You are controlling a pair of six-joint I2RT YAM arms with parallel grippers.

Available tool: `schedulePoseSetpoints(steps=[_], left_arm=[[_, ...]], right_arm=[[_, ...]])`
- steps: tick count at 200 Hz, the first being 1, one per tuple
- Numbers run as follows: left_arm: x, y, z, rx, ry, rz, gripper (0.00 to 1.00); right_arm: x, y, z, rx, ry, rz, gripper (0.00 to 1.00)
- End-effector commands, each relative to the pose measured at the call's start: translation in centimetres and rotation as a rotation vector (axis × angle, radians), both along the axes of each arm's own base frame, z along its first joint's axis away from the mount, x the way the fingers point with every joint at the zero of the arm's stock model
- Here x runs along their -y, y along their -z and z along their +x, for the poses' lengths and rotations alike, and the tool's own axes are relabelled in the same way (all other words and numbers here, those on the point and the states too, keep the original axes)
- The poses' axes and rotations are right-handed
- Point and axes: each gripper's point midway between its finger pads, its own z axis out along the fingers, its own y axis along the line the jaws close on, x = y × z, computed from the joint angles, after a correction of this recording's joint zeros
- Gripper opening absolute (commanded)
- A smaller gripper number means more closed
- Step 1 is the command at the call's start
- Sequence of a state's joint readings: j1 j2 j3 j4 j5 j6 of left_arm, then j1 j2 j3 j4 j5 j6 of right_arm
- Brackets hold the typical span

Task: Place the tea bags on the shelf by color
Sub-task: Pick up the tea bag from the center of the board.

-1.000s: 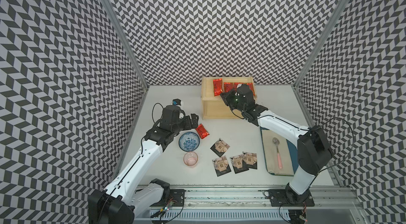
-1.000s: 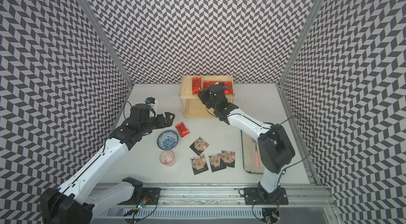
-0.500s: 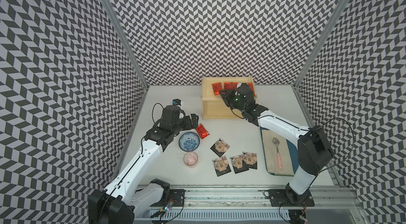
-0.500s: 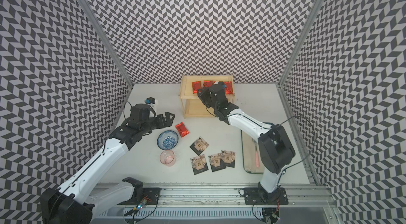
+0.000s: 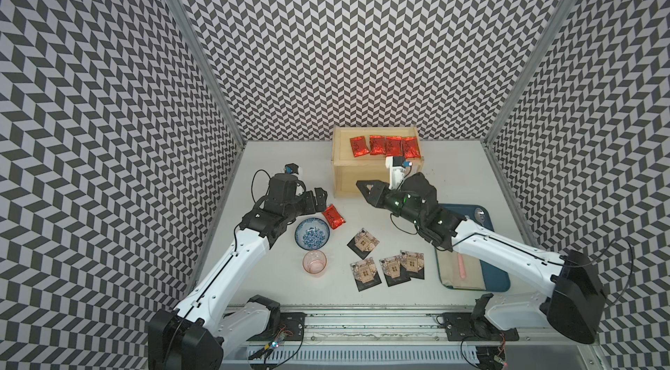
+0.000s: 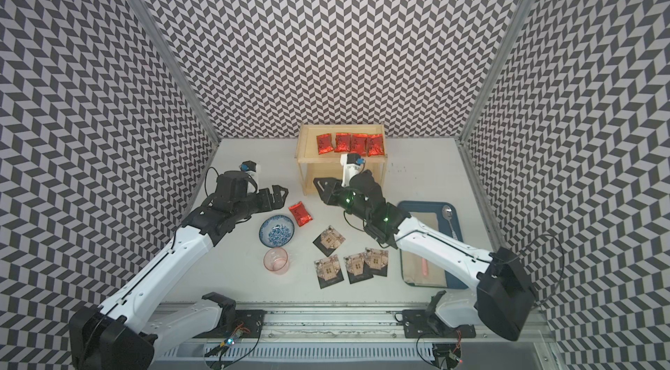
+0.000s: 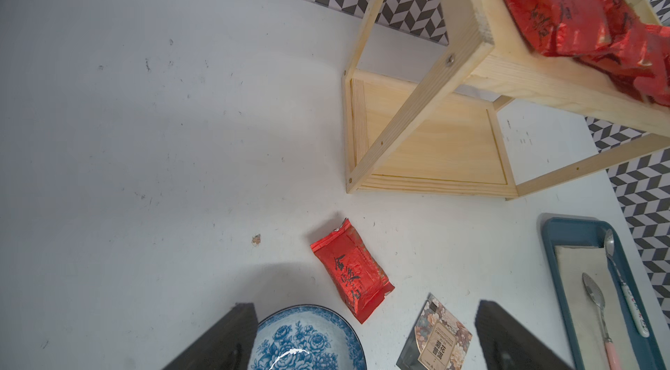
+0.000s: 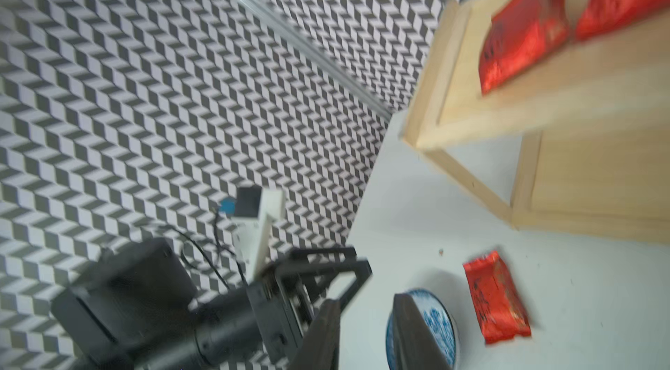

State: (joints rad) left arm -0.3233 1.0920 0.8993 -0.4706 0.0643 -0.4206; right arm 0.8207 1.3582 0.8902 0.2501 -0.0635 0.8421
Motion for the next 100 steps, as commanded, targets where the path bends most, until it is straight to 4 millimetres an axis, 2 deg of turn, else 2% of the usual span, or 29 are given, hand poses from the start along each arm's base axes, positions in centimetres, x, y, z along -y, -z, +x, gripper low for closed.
schedulePoseSetpoints(steps=[1, 18, 32, 51, 100], left_arm=[[-0.7, 0.5, 0.2, -0.014, -0.026, 0.013, 0.99], [-0.8, 0.8, 0.3, -0.020, -0.033, 0.021, 0.99], [-0.8, 1.0, 0.3, -0.025, -0.033, 0.025, 0.99], [-0.6, 1.2, 0.3, -0.034, -0.023, 0.018, 0.99], [-0.4, 1.0, 0.3, -0.026, -0.013, 0.011, 0.99]], right_arm=[[0.0, 6.4, -1.4, -0.094, -0.048, 0.005, 0.27], [0.0, 8.4, -2.4, -0.186, -0.037, 0.086, 0.27], [0.0, 10.4, -2.5, -0.283, 0.019, 0.112, 0.28], [-0.6, 12.0, -2.4, -0.372, 0.059, 0.159, 0.32], [-4.1, 15.6, -1.2, -0.551, 0.050, 0.189, 0.39]])
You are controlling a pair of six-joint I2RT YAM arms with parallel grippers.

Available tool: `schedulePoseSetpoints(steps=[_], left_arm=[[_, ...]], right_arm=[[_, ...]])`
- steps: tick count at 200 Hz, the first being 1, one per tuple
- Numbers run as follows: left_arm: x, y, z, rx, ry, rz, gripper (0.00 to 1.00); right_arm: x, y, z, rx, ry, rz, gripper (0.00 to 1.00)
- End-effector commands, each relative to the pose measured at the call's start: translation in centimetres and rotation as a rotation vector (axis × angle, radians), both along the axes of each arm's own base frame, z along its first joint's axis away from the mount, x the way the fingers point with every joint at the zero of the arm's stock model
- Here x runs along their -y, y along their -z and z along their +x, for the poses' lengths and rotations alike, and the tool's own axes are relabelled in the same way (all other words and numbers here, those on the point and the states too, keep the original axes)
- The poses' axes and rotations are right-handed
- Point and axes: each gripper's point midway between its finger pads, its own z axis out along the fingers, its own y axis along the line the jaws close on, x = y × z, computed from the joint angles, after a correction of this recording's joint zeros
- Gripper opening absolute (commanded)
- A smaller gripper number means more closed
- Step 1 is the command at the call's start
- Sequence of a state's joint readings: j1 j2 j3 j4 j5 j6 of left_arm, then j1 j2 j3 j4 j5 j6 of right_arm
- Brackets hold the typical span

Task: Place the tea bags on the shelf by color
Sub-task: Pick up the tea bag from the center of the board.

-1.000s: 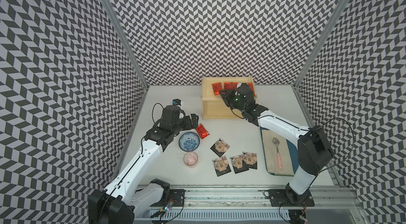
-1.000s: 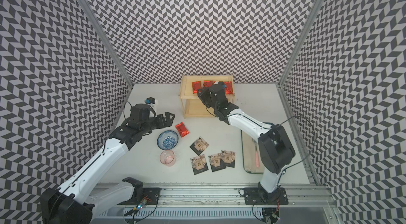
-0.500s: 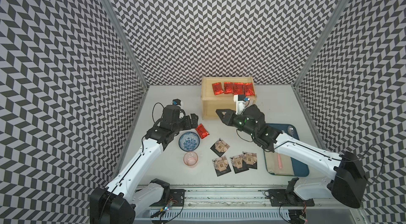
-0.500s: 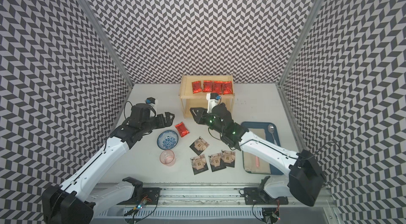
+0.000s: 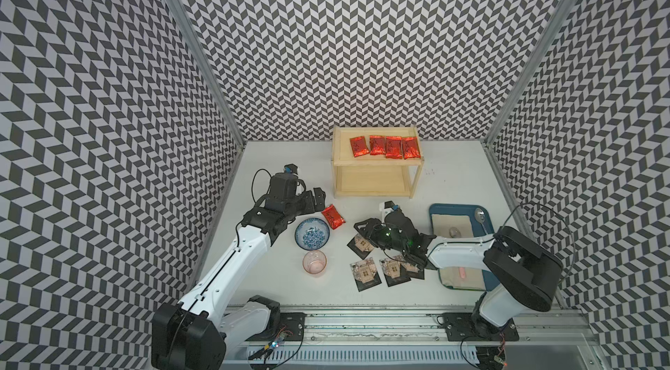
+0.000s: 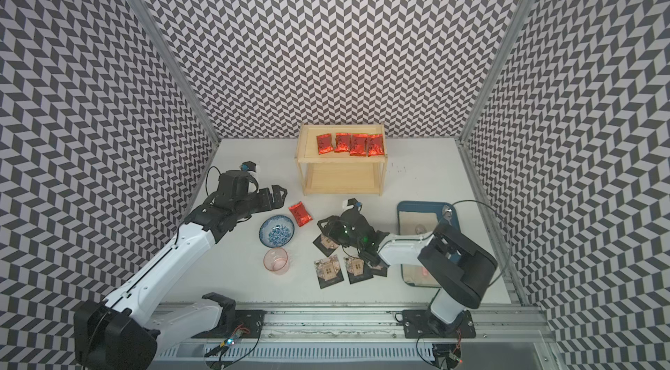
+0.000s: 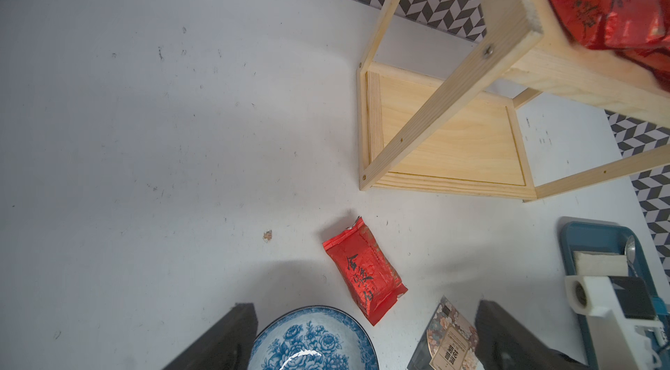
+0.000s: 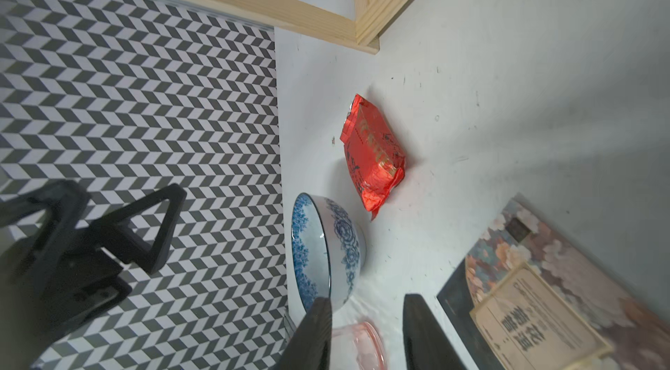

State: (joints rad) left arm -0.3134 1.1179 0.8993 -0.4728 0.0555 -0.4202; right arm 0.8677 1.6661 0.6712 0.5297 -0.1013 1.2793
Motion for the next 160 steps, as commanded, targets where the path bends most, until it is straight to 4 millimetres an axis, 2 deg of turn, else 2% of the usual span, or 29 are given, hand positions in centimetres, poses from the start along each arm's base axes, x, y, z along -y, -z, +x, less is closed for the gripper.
schedulePoseSetpoints(steps=[1, 82, 160], left_arm=[[0.0, 0.1, -0.1, 0.000, 0.003, -0.004, 0.99], [0.2, 0.2, -0.3, -0.005, 0.015, -0.014, 0.99], [0.3, 0.4, -0.3, -0.011, 0.020, -0.017, 0.99]], right_arm=[[-2.5, -1.2, 1.1, -0.048, 0.013, 0.116, 0.39], [-5.1, 3.4, 2.4, -0.189, 0.013, 0.098, 0.38], [-6.2, 5.5, 4.4, -0.221, 0.007, 0.092, 0.32]])
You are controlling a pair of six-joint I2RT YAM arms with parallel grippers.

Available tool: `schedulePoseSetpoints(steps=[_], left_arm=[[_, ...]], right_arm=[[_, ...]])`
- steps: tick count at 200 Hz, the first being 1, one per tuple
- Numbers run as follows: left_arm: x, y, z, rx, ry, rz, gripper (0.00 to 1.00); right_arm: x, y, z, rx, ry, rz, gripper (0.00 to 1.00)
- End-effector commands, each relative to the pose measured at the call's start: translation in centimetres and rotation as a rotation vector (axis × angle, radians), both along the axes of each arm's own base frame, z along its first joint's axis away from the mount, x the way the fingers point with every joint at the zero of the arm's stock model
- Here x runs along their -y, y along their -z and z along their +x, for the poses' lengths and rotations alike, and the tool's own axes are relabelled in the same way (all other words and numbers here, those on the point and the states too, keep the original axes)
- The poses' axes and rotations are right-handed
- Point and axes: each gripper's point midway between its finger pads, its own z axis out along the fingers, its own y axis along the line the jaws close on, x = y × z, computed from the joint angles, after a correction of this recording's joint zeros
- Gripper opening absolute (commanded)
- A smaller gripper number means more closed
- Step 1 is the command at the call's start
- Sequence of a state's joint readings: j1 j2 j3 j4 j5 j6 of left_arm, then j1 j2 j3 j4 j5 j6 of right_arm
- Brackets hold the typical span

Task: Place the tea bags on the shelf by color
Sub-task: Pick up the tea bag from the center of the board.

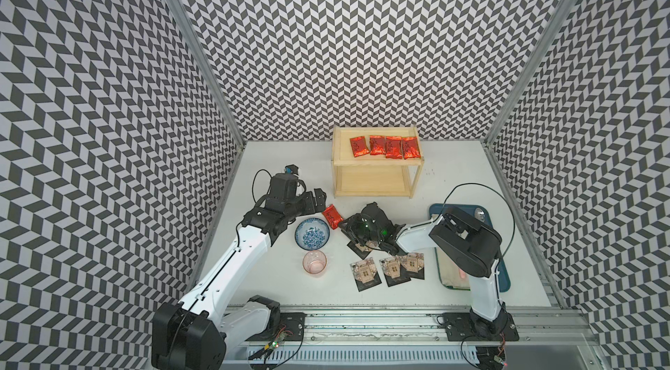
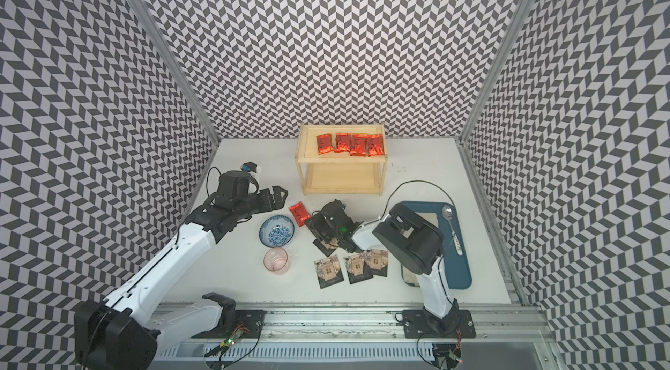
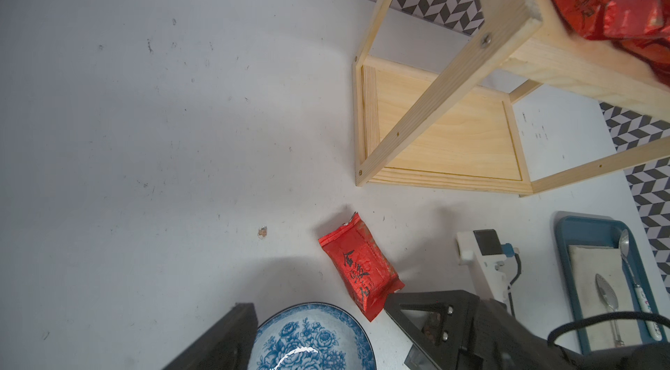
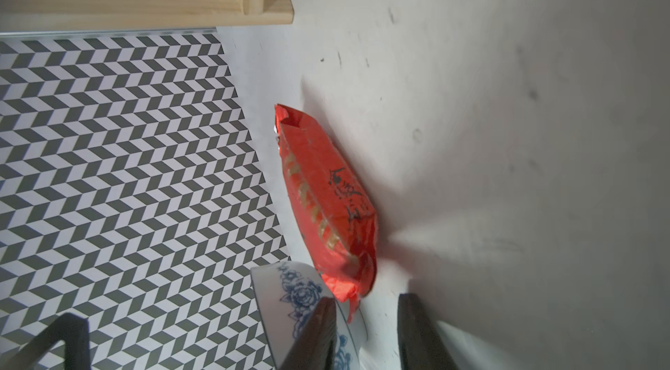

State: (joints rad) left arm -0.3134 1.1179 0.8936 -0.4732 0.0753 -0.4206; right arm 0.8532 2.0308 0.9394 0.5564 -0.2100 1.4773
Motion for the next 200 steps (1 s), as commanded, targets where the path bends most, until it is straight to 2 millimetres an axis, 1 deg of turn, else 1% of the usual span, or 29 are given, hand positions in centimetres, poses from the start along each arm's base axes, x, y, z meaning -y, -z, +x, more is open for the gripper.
schedulePoseSetpoints(steps=[1, 12, 27, 69, 92, 108, 117, 133, 155, 194, 197, 198, 200], left_arm=[[0.1, 0.2, -0.1, -0.002, 0.006, -0.007, 0.99], [0.1, 0.2, -0.1, -0.005, 0.006, -0.007, 0.99], [0.1, 0.3, -0.1, -0.005, 0.006, -0.007, 0.99], [0.0, 0.4, 0.0, -0.008, 0.005, -0.003, 0.99], [0.0, 0.5, 0.0, -0.010, 0.003, -0.001, 0.99], [-0.1, 0.5, 0.1, -0.010, 0.000, 0.001, 0.99], [-0.1, 0.5, 0.1, -0.010, -0.002, 0.003, 0.99], [-0.2, 0.4, 0.1, -0.007, -0.006, 0.006, 0.99], [-0.3, 0.2, 0.2, -0.001, -0.014, 0.009, 0.99], [-0.8, -0.6, 0.2, 0.027, -0.033, 0.009, 0.99], [-0.8, -0.6, 0.2, 0.027, -0.033, 0.008, 0.99], [-0.8, -0.6, 0.2, 0.027, -0.033, 0.008, 0.99], [-0.8, -0.6, 0.2, 0.027, -0.034, 0.008, 0.99]], right_arm=[[-0.5, -0.1, 1.1, 0.014, -0.003, 0.023, 0.32], [-0.5, 0.1, 1.4, 0.014, 0.001, 0.027, 0.30], [-0.5, 0.3, 1.7, 0.011, 0.002, 0.028, 0.24], [-0.3, 0.3, 1.9, 0.007, 0.002, 0.039, 0.00], [0.3, 0.2, 2.1, 0.012, 0.003, 0.051, 0.00], [1.1, -0.5, 2.3, 0.024, 0.024, 0.064, 0.00], [1.6, -1.1, 2.3, 0.036, 0.034, 0.070, 0.00], [2.5, -2.7, 2.2, 0.066, 0.053, 0.079, 0.00], [3.8, -5.1, 1.3, 0.100, 0.073, 0.104, 0.00], [7.9, -9.5, -0.7, 0.168, 0.143, 0.128, 0.00], [8.2, -9.4, -0.9, 0.165, 0.148, 0.122, 0.00], [8.2, -9.9, -0.9, 0.173, 0.149, 0.131, 0.00], [8.4, -9.8, -1.1, 0.170, 0.150, 0.127, 0.00]])
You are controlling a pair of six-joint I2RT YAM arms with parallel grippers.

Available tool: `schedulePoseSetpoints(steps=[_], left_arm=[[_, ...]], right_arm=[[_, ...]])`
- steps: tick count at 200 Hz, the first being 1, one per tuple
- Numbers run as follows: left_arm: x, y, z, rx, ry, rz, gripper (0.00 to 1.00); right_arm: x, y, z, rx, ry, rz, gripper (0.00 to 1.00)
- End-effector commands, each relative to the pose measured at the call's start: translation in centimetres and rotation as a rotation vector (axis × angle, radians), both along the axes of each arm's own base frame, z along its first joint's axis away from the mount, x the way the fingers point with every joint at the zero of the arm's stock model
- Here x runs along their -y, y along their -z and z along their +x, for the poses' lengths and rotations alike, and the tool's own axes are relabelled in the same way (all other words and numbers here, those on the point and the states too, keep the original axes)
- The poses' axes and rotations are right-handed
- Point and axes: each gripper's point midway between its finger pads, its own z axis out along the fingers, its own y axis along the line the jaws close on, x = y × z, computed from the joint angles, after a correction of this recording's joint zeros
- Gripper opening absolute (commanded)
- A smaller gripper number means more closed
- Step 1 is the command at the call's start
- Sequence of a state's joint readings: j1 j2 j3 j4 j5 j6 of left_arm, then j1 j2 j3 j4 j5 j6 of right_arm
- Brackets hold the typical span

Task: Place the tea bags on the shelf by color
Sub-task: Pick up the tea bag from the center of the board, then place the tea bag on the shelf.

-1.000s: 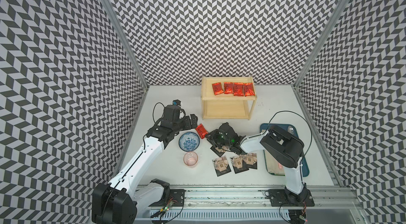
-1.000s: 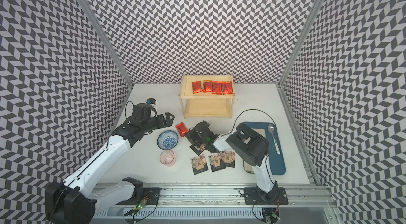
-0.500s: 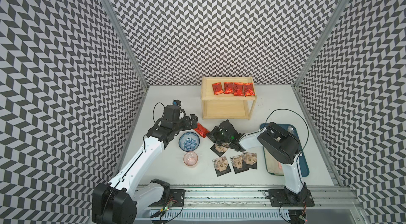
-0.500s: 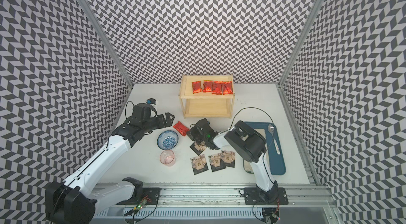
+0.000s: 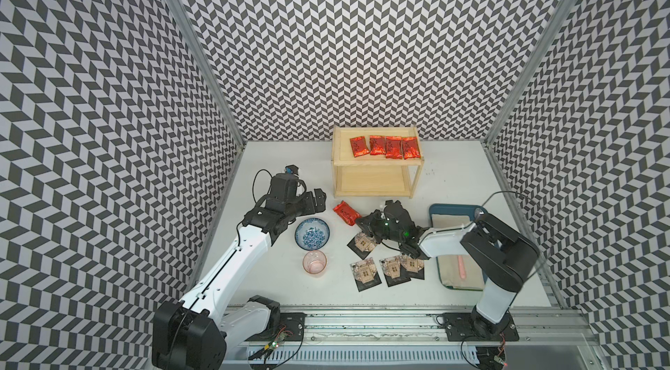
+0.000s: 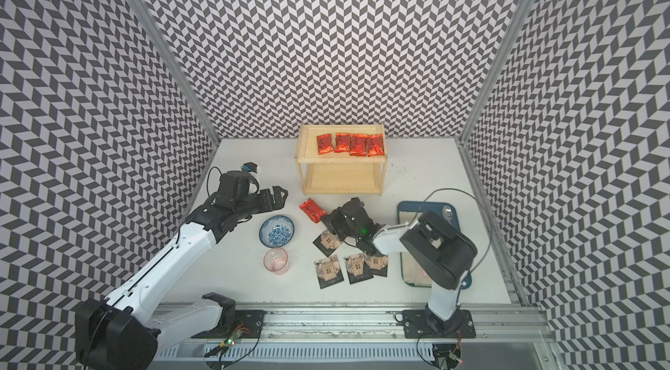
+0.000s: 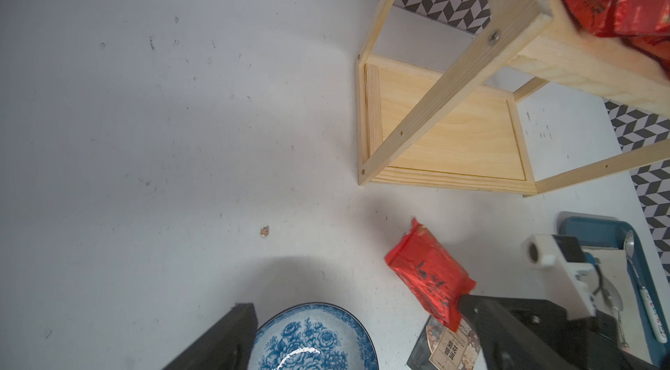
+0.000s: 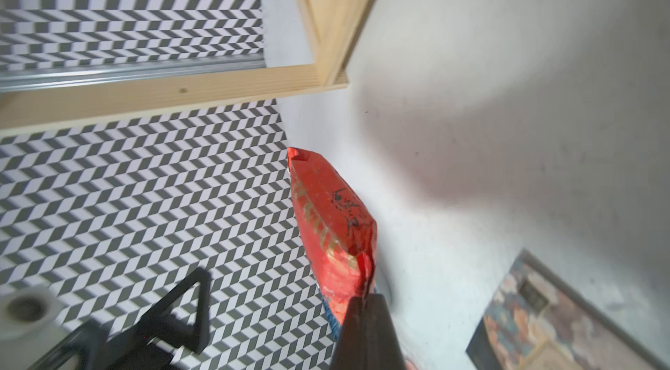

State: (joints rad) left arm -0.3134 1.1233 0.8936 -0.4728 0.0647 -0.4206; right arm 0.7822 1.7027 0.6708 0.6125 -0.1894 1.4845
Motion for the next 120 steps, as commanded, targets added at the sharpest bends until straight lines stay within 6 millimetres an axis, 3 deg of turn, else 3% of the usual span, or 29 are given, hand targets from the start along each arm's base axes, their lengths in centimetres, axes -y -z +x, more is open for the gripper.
schedulePoseSetpoints(steps=[1, 38, 64, 120], left_arm=[[-0.6, -0.8, 0.1, 0.031, -0.027, 0.000, 0.99], [-0.9, -1.1, 0.0, 0.036, -0.038, 0.004, 0.99], [-1.1, -1.6, -0.2, 0.058, -0.046, -0.004, 0.99], [-1.2, -1.9, -0.4, 0.066, -0.046, -0.005, 0.99]], right_arm=[[1.8, -3.9, -0.1, 0.091, 0.061, 0.044, 0.00], [3.7, -9.3, -2.0, 0.173, 0.132, 0.061, 0.00], [4.3, -13.4, -1.8, 0.234, 0.205, 0.062, 0.00], [0.3, -18.2, 2.7, 0.236, 0.259, 0.063, 0.00]])
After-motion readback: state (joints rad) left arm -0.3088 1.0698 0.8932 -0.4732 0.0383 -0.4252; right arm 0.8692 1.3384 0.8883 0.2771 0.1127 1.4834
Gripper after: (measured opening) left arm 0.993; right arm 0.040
